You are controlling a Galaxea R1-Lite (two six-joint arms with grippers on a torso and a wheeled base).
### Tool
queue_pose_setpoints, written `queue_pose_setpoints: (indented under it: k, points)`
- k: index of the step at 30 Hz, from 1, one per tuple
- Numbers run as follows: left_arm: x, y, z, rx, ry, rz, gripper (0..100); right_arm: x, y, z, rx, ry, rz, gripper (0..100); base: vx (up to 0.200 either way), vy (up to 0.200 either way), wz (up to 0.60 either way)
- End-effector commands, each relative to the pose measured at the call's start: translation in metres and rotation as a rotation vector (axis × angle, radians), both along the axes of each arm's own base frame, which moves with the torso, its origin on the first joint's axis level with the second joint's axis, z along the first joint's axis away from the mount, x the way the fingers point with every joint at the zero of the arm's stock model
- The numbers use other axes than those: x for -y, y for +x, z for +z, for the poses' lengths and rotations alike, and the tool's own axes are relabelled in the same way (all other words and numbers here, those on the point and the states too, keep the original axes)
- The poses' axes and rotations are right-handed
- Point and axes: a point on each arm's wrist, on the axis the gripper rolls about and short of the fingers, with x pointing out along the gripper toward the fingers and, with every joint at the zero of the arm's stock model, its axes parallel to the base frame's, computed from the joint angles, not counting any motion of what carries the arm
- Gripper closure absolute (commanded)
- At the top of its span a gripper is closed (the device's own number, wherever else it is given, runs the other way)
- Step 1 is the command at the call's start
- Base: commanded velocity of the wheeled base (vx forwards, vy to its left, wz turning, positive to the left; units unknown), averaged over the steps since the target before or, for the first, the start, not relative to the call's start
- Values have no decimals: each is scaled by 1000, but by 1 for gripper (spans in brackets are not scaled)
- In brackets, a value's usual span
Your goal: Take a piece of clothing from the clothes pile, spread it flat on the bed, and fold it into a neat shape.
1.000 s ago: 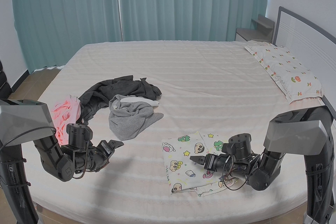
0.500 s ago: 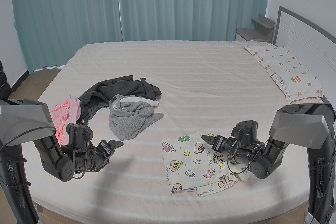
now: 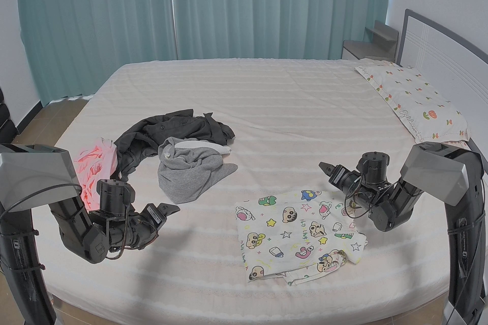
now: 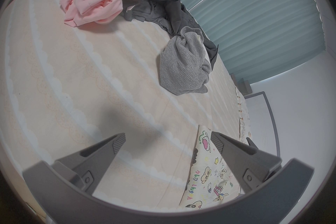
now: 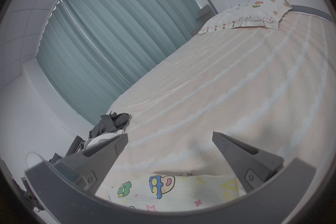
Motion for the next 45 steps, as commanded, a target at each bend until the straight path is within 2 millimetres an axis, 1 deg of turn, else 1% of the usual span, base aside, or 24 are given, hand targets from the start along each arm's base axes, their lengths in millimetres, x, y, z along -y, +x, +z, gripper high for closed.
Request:
queue_pose_setpoints:
  k: [1,2,3,4,6,8,9,10,11,13,15,16,17,24,29,30,33,35,43,45]
  points:
    - [0,0,0,-1,0,1,0,12,-37,28,-28,8,33,0,0,0,0]
    - [0,0,0,-1,-1,-1,0,13,-38,29,-30,10,38,0,0,0,0]
    - [0,0,0,-1,-1,-1,0,16,-57,40,-51,23,85,0,0,0,0]
    - [0,0,0,-1,-1,-1,0,19,-70,45,-68,30,109,0,0,0,0]
    - [0,0,0,-1,-1,-1,0,24,-85,49,-94,24,136,0,0,0,0]
    - [0,0,0,-1,0,1,0,32,-97,46,-124,-12,147,0,0,0,0]
    - [0,0,0,-1,-1,-1,0,33,-98,45,-127,-16,147,0,0,0,0]
    - [0,0,0,-1,0,-2,0,38,-105,36,-160,-53,185,0,0,0,0]
    - [0,0,0,1,2,-1,0,38,-106,35,-165,-58,194,0,0,0,0]
    - [0,0,-1,1,9,-9,0,40,-115,23,-208,-90,253,0,0,0,0]
    - [0,0,-1,1,9,-9,0,40,-115,23,-208,-90,253,0,0,0,0]
    - [0,-1,-1,1,12,-9,0,42,-123,13,-236,-154,302,0,0,0,0]
    - [0,-1,-1,1,12,-10,0,42,-125,10,-246,-168,315,0,0,0,0]
    - [0,-1,-1,1,12,-10,0,41,-136,2,-275,-170,388,0,0,0,0]
    - [0,-1,-1,2,11,-10,0,42,-141,-6,-297,-218,421,0,0,0,0]
    - [0,-1,-1,1,12,-10,0,42,-142,-8,-300,-237,431,100,0,0,0]
    - [0,-1,-1,2,11,-10,0,42,-144,-7,-295,-249,438,100,0,0,0]
    - [0,-1,-1,1,12,-10,0,44,-148,-3,-292,-255,438,100,0,0,0]
    - [0,-1,-1,1,12,-10,0,48,-155,9,-257,-276,437,100,0,0,0]
    - [0,-1,-1,1,12,-10,0,52,-159,15,-243,-286,429,100,0,0,0]
